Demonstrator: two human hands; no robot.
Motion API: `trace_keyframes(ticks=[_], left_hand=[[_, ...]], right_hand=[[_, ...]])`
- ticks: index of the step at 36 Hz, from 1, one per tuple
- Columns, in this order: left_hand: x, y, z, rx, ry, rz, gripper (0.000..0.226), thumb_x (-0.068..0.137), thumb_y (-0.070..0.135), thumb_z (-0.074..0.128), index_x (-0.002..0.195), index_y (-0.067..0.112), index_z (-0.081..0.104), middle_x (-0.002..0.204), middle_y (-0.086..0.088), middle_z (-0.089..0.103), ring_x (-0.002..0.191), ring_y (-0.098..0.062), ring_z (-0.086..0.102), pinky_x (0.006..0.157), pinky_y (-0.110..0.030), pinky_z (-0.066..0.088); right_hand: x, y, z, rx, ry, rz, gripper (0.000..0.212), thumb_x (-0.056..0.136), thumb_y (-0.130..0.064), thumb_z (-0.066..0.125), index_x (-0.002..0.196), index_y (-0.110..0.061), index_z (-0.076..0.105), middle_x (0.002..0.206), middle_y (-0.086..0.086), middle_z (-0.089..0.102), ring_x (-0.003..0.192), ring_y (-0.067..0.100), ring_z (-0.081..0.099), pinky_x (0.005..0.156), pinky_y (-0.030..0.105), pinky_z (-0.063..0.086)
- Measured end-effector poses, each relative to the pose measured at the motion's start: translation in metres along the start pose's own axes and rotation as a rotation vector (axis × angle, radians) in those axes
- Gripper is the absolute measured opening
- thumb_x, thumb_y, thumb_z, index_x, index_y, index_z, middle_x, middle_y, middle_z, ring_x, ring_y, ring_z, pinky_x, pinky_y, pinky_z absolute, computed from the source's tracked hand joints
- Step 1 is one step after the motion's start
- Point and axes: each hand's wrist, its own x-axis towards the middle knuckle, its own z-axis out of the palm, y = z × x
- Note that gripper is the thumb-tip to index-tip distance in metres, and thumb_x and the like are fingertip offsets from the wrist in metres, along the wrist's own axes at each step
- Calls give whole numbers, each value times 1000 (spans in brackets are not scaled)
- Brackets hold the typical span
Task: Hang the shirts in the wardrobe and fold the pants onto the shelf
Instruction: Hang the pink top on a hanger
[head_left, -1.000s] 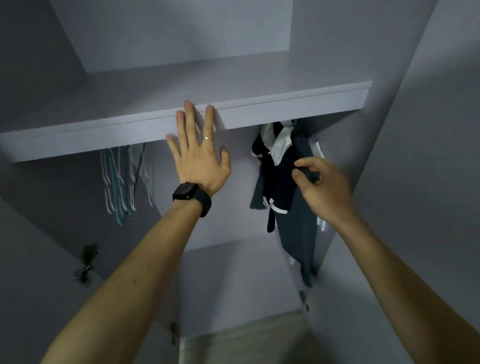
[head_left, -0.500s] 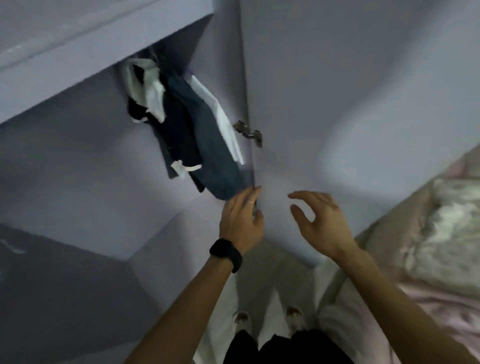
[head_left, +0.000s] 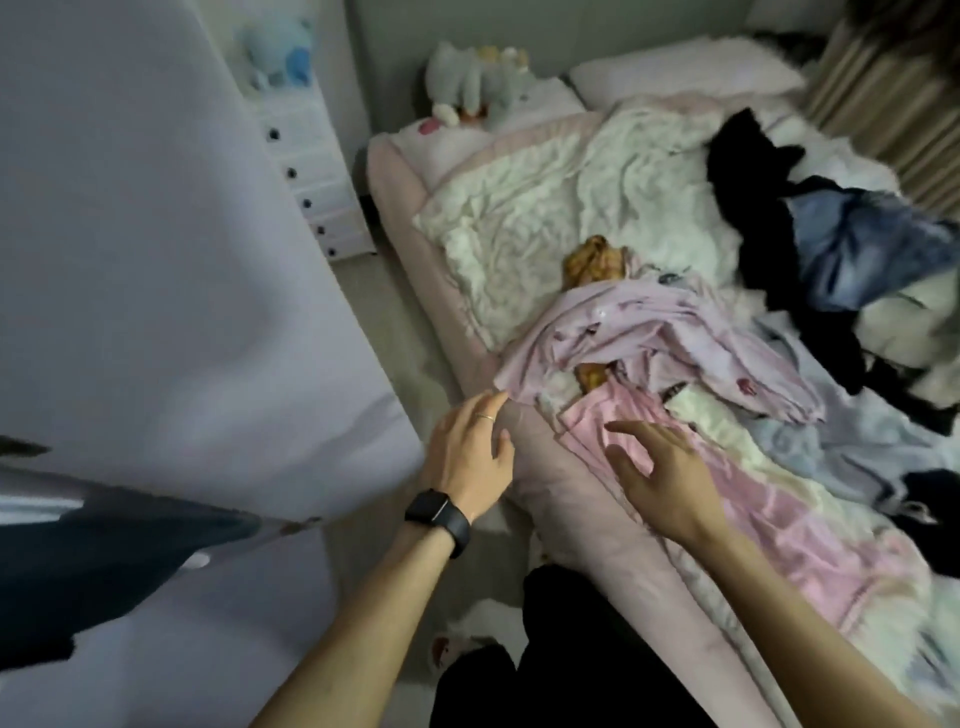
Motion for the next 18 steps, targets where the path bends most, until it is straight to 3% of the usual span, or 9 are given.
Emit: trace_keyframes(ticks=[3,6,12,18], left_hand=[[20,29,29,2,-95,67,50,90,20,59,140,21,56,144,3,54,125,-25,55,101,-37,47],[42,58,59,2,-173,134,49,89,16,61,139,16,58,143,-3,55,128,-26,53,105,-38,45],[76,109,129,85,-289,233,50,88,15,63,138,18,59,140,-4,58,126,-24,55,106,-39,46],[100,160,224,186,-525,274,50,91,15,58,141,19,55,143,-2,55,130,-23,50,110,-35,35]], right_hand=[[-10,37,-19,19,53,123,24,90,-15,73,115,-16,73,118,6,72,113,34,63,97,37,44],[-14,76,-32,62,74,250,26,93,-19,70,119,-19,70,124,4,69,121,32,58,103,38,42],[-22,164,-45,113,-1,470,33,97,-27,64,129,-21,64,135,0,64,130,27,52,105,36,41],[-30,273,-47,119,-107,739,44,96,-26,63,137,-12,57,137,10,62,125,33,56,103,40,44]])
